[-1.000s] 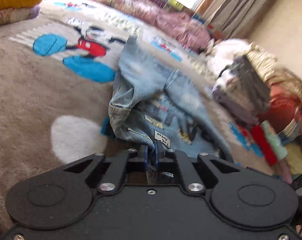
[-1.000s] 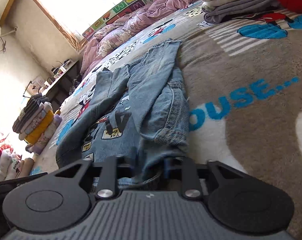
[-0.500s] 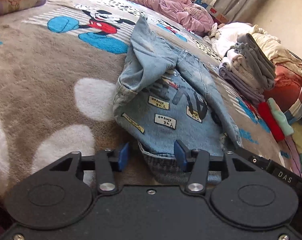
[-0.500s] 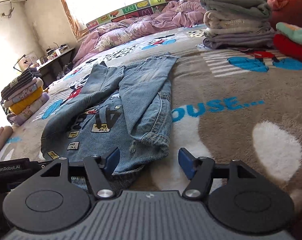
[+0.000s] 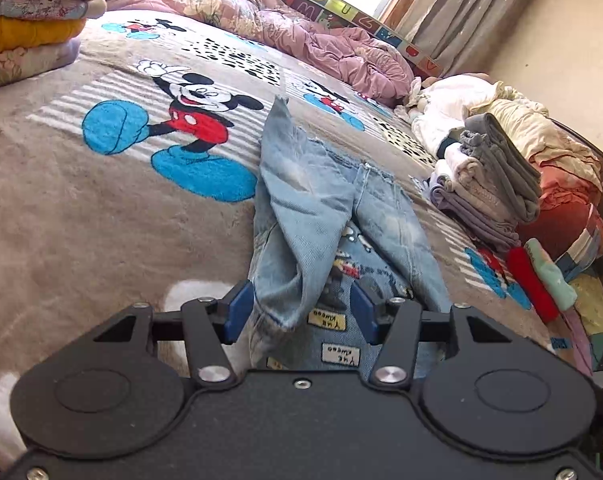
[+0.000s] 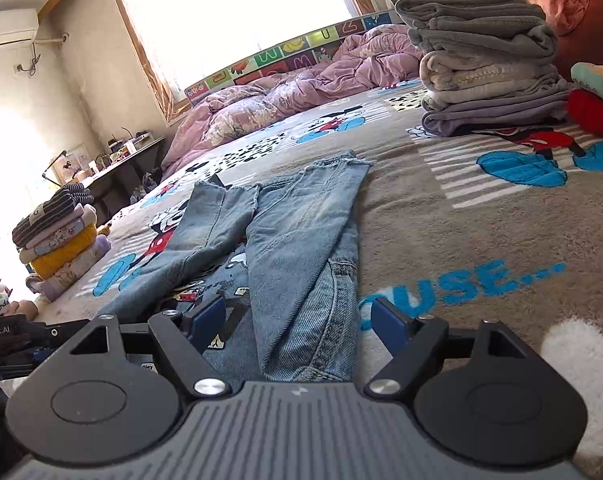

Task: Fold clothes

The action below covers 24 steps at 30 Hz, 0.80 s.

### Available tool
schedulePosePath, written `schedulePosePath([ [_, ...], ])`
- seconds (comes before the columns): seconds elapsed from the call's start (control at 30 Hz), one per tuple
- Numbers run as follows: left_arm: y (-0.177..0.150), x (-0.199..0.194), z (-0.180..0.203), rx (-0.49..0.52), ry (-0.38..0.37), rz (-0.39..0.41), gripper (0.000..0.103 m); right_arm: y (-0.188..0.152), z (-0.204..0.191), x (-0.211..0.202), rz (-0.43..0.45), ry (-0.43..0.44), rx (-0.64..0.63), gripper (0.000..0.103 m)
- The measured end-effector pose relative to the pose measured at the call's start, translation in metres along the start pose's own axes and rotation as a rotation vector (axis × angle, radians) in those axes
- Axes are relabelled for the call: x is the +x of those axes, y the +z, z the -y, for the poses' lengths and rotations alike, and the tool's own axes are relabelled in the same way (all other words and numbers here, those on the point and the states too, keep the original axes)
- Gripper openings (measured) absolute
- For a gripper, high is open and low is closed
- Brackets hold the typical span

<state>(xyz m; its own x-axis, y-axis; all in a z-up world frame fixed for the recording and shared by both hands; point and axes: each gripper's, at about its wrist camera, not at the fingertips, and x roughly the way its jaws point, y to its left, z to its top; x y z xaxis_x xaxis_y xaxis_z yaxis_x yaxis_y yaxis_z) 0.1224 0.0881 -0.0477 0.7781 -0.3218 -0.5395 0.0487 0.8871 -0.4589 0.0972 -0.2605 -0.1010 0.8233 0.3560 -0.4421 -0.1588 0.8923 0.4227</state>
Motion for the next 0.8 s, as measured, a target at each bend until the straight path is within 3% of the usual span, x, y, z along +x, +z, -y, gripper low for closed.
schedulePosePath([
  [0.1, 0.034, 0.009, 0.0, 0.031, -0.011, -0.004, 0.052, 0.001, 0.001, 0.011, -0.025, 0.036, 0.017, 0.08],
  [0.17, 0.057, 0.025, 0.002, 0.068, 0.024, 0.001, 0.052, 0.001, 0.0, 0.017, -0.039, 0.049, 0.014, 0.08],
  [0.3, 0.094, 0.073, 0.0, 0.115, 0.052, -0.036, 0.052, -0.004, -0.001, 0.031, -0.093, 0.014, -0.007, 0.082],
  [0.53, 0.125, 0.156, -0.001, 0.156, 0.133, -0.068, 0.048, -0.018, -0.019, 0.042, -0.103, -0.026, -0.164, 0.096],
  [0.7, 0.137, 0.19, -0.004, 0.203, 0.183, -0.07, 0.03, -0.019, -0.021, 0.046, -0.105, -0.029, -0.193, 0.1],
  [0.8, 0.135, 0.195, 0.0, 0.26, 0.204, -0.067, 0.002, -0.019, -0.021, 0.047, -0.106, -0.025, -0.199, 0.103],
])
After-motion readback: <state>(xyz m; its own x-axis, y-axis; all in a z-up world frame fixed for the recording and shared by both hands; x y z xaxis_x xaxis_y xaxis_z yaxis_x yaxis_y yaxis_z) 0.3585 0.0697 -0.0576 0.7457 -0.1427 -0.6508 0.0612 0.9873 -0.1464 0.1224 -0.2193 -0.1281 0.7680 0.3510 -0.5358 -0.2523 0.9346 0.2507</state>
